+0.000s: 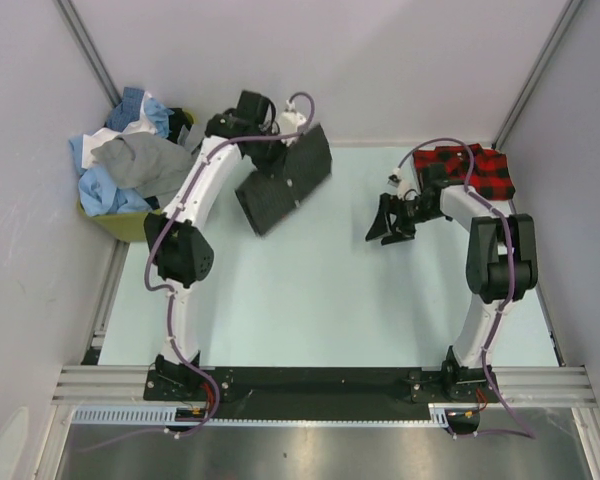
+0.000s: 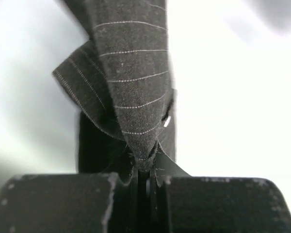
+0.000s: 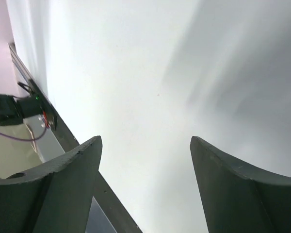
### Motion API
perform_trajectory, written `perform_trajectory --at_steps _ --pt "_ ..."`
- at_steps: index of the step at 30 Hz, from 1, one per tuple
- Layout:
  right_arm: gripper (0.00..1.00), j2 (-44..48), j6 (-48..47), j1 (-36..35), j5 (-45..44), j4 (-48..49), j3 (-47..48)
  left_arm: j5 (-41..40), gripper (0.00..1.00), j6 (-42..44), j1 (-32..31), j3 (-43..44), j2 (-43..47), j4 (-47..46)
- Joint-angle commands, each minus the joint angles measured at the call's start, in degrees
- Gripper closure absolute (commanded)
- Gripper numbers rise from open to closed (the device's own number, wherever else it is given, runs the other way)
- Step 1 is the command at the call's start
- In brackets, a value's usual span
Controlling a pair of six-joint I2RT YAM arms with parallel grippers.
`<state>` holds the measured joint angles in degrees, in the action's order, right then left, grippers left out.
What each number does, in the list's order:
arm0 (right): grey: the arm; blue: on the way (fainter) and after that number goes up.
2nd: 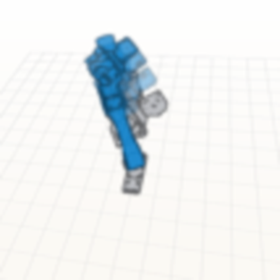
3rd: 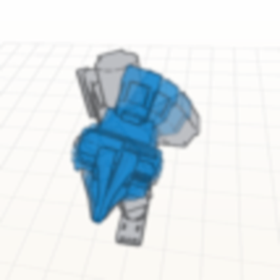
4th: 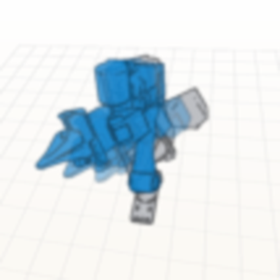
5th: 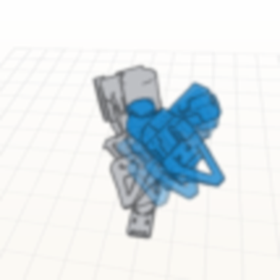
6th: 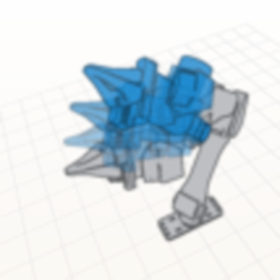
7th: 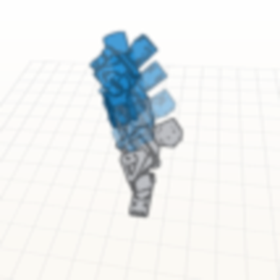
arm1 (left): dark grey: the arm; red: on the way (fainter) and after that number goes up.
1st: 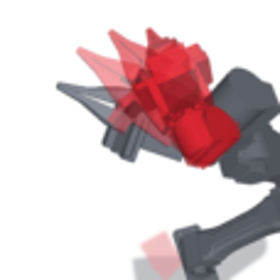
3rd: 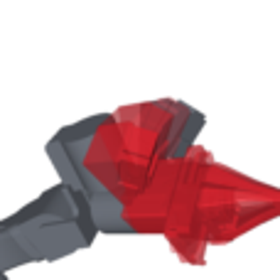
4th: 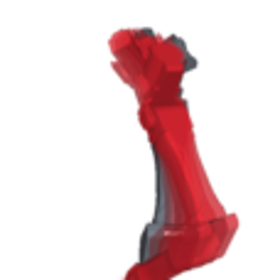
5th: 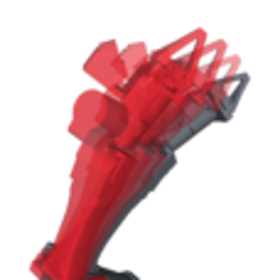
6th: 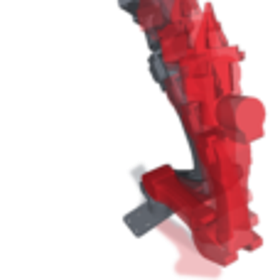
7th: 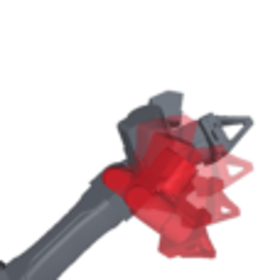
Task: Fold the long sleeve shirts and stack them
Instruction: Fold the shirt
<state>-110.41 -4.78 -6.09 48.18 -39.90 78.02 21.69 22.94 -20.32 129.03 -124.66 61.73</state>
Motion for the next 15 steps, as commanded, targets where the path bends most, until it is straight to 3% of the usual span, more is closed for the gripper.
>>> perform_trajectory --at_steps 1,5,9,12,15 --pt "0.21 3.9 3.3 2.5 3.2 3.0 -2.8 -19.2 1.00 13.7 -3.6 8.0 1.9 2.0" --pt "0.21 5.5 7.4 4.1 5.6 7.6 -7.7 -31.6 1.00 19.8 -9.2 -1.5 4.8 -4.0" --pt "0.21 5.8 12.1 5.1 7.4 11.9 -11.9 -39.7 1.00 17.4 -17.2 -25.3 8.4 -18.1" --pt "0.21 6.3 14.3 5.6 8.9 12.8 -14.8 -40.7 1.00 10.7 -23.4 -33.7 8.1 -20.9" --pt "0.21 8.0 15.7 5.6 10.1 13.6 -18.6 -37.5 1.00 2.7 -28.2 -35.9 7.3 -19.9"
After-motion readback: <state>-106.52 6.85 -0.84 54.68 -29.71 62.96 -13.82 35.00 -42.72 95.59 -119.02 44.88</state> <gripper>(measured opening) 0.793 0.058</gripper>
